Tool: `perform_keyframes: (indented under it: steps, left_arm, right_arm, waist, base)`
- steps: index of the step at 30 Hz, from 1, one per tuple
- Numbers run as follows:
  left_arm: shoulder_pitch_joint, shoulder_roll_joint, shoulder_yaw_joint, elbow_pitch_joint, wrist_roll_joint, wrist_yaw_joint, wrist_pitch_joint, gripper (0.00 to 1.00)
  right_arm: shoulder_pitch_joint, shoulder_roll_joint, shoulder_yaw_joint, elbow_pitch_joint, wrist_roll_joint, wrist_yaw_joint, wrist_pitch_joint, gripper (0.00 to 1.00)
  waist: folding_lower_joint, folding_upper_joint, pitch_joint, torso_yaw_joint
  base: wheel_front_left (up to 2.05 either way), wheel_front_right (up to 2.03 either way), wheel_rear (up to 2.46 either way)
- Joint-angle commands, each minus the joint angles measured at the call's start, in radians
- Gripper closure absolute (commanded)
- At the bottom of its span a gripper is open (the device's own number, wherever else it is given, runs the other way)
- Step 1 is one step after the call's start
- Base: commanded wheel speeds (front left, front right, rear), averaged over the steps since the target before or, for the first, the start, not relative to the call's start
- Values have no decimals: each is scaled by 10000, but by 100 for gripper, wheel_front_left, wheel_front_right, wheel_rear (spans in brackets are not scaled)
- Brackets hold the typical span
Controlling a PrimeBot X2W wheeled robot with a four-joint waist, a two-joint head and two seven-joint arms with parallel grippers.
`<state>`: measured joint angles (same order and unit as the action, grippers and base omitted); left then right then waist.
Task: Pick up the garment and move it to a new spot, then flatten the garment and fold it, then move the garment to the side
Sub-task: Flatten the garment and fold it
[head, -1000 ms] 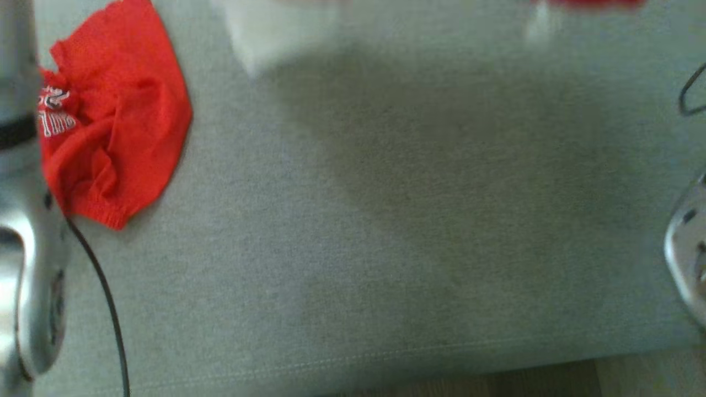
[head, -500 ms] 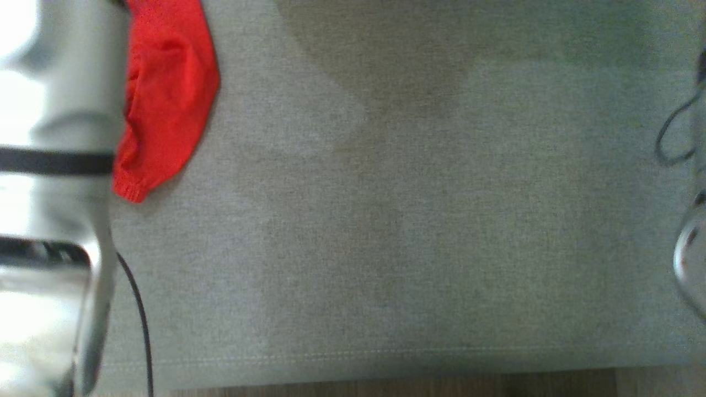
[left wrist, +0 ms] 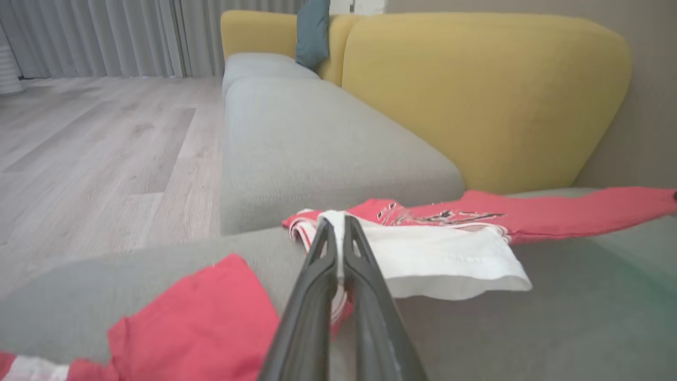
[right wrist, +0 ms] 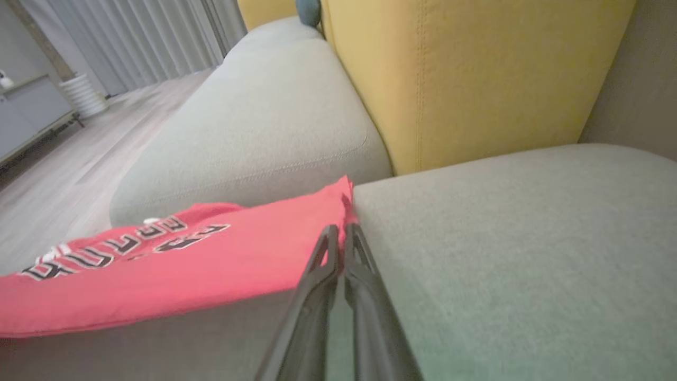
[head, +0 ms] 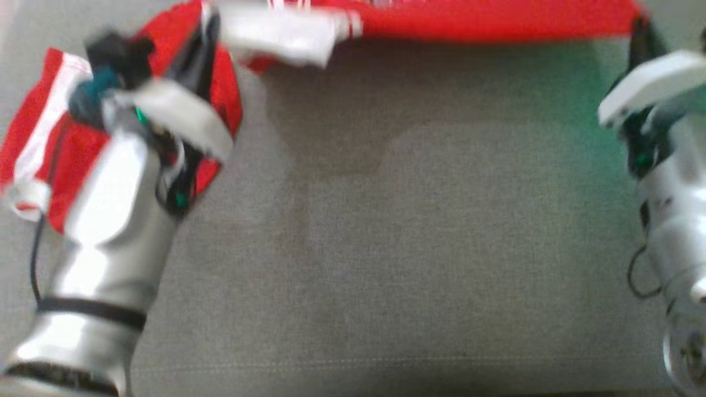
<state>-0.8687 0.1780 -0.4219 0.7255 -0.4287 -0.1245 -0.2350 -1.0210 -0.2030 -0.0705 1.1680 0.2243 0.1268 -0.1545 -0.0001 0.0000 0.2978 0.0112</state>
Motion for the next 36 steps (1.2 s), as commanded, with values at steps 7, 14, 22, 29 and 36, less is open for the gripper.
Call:
perform_keyframes:
  steps: [7,14,22,29,36]
  left_arm:
    - [2010,931,-524,-937,-437,-57,284,100]
    - [3744,1281,-1173,-1937,-751,-59,742,100]
    - [5451,1853,-1501,-3409,-1120,-42,1576,100]
    - [6865,2861,-1655,-5376,-1604,-12,2838,100]
    - [8044,3895,-1794,-7470,-1996,180,4104,100]
  right_arm:
    - [1669,-477,1982,-595,1127,39,904,100]
    - [3173,-1204,3416,-1466,2548,39,2248,100]
    - [4736,-2204,4712,-3091,4240,39,4158,100]
    - [5945,-3184,5284,-4754,5455,39,5840,100]
    - [7276,-4100,5115,-6446,6522,39,7644,100]
  waist:
    - [1,0,-1402,70]
    - [1,0,-2264,101]
    - [1,0,-3094,-9]
    - [1,0,-3432,-50]
    - [1,0,-3566,12]
  base:
    - [0,0,0]
    - [0,0,0]
    - [0,0,0]
    - [0,0,0]
    - [0,0,0]
